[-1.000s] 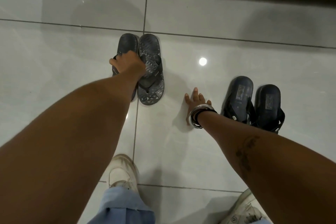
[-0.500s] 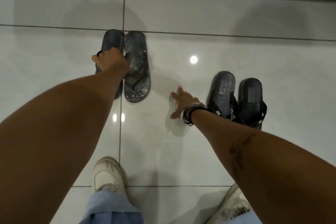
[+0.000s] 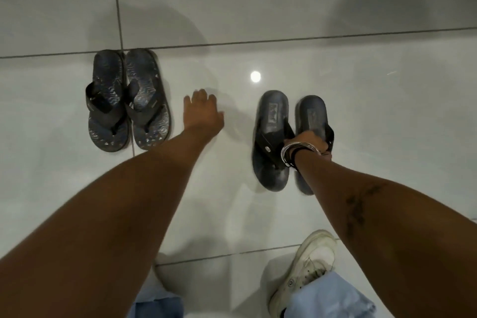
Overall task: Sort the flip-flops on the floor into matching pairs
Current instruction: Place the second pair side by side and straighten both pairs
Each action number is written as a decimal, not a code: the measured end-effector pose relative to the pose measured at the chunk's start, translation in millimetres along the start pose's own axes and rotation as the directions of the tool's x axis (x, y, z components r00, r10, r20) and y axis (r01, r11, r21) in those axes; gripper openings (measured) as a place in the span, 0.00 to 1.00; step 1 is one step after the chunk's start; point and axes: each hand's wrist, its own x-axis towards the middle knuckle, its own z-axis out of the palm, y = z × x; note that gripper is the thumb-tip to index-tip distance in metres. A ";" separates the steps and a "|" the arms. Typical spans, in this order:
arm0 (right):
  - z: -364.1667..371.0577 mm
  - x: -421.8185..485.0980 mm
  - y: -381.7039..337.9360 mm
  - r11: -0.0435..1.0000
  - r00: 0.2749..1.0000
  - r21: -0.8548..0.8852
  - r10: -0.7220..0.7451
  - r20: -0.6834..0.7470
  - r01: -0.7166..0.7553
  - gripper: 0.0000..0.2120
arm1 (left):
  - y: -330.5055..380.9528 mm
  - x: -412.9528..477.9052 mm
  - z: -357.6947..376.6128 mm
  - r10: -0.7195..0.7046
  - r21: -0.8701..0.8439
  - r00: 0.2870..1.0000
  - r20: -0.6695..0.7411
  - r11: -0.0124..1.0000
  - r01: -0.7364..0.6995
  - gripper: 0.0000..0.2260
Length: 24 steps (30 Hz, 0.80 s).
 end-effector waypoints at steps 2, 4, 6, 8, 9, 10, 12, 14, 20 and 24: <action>7.9 0.9 10.5 0.998 0.997 0.059 0.026 0.075 -0.030 0.17 | 20.5 -3.3 11.1 -0.115 -0.008 0.990 0.086 0.993 0.116 0.28; 14.3 -1.0 14.4 0.993 0.998 0.109 0.052 -0.022 -0.049 0.08 | 29.0 -9.8 18.6 -0.269 -0.071 0.952 0.146 0.957 0.281 0.31; 13.5 3.2 16.1 0.984 0.998 0.174 0.052 -0.046 -0.044 0.06 | 35.4 -15.9 27.1 -0.310 -0.114 0.928 0.207 0.934 0.338 0.33; 14.0 13.3 20.7 0.982 0.999 0.188 0.031 -0.039 -0.024 0.08 | 35.4 -23.2 37.5 -0.273 -0.104 0.934 0.231 0.948 0.302 0.34; 12.2 17.3 22.4 0.984 0.999 0.179 0.018 -0.051 -0.009 0.08 | 33.0 -26.0 41.9 -0.259 -0.093 0.939 0.225 0.954 0.285 0.34; 9.1 21.9 22.6 0.986 0.996 0.163 -0.005 -0.090 0.019 0.06 | 29.4 -28.1 45.4 -0.256 -0.084 0.941 0.224 0.956 0.280 0.34; -8.5 37.2 23.4 0.991 0.979 0.112 -0.052 -0.195 0.075 0.05 | 29.0 -29.2 49.2 -0.245 -0.060 0.938 0.245 0.962 0.267 0.35; -35.7 57.7 20.1 0.990 0.970 0.075 -0.104 -0.217 0.123 0.12 | 32.8 -28.0 48.1 -0.237 -0.069 0.933 0.272 0.962 0.264 0.36; -109.0 96.4 -11.7 0.972 0.923 0.160 -0.101 -0.372 0.171 0.16 | 41.6 -18.7 44.0 -0.262 -0.060 0.923 0.281 0.956 0.289 0.40; -118.2 105.0 -25.5 0.955 0.935 0.232 -0.098 -0.341 0.185 0.21 | 38.9 -17.9 53.6 -0.264 -0.031 0.928 0.262 0.959 0.281 0.41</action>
